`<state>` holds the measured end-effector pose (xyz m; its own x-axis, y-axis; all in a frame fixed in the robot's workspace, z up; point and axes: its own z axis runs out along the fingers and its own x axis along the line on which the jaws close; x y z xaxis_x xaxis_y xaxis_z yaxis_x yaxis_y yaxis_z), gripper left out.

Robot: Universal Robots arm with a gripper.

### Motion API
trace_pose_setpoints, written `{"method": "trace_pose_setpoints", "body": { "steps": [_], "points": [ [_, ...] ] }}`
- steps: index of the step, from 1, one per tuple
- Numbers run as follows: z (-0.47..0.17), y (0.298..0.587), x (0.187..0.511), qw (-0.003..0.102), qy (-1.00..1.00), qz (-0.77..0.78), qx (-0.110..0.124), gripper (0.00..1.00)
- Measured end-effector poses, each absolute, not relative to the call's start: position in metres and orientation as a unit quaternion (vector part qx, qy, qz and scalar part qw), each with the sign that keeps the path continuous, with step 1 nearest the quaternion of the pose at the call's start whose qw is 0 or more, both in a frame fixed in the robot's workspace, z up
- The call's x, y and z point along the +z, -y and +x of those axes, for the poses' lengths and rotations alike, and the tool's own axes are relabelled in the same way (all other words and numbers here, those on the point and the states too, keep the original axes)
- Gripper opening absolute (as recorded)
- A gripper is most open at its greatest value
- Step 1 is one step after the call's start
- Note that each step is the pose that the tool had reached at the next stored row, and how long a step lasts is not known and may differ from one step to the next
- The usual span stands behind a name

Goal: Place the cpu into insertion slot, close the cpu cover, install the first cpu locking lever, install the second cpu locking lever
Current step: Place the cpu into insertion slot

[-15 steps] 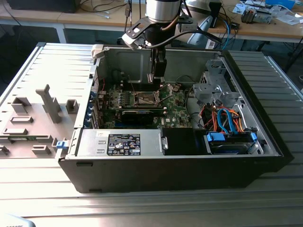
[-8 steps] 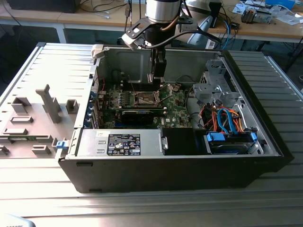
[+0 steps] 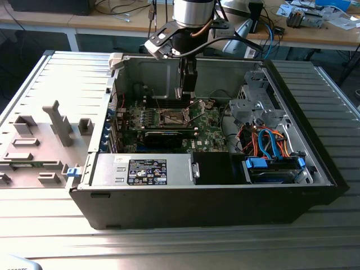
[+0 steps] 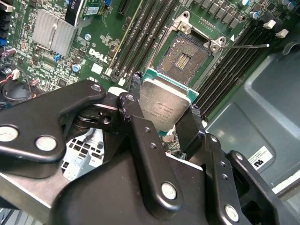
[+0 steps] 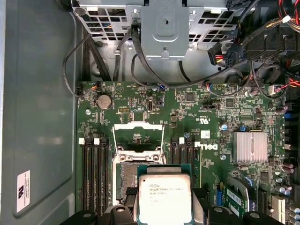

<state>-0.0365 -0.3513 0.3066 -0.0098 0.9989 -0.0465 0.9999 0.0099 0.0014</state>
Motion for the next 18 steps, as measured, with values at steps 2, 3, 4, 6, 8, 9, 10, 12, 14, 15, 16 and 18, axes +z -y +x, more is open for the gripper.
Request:
{"method": "trace_pose_setpoints", "body": {
  "steps": [2,3,4,6,8,9,10,12,14,15,16,18],
  "points": [
    [-0.0365,0.3513,0.3065,0.017,-0.71,0.704,-0.016,0.54],
    [-0.0365,0.3513,0.3065,0.017,-0.709,0.705,-0.016,0.54],
    [-0.0365,0.3513,0.3064,0.017,-0.709,0.705,-0.016,0.54],
    [-0.0365,0.3513,0.3062,0.017,-0.707,0.707,-0.016,0.54],
    [-0.0365,0.3513,0.3061,0.017,-0.706,0.708,-0.016,0.54],
    [-0.0365,0.3513,0.3061,0.017,-0.706,0.708,-0.016,0.54],
    [-0.0365,0.3512,0.306,0.017,-0.706,0.708,-0.016,0.54],
    [-0.0365,0.3513,0.306,0.017,-0.705,0.709,-0.016,0.54],
    [-0.0365,0.3513,0.3059,0.017,-0.704,0.71,-0.016,0.54],
    [-0.0365,0.3513,0.3058,0.017,-0.704,0.71,-0.016,0.54],
    [-0.0365,0.3513,0.3058,0.017,-0.703,0.711,-0.016,0.54],
    [-0.0365,0.3513,0.3057,0.017,-0.702,0.712,-0.016,0.54]
  ]
}}
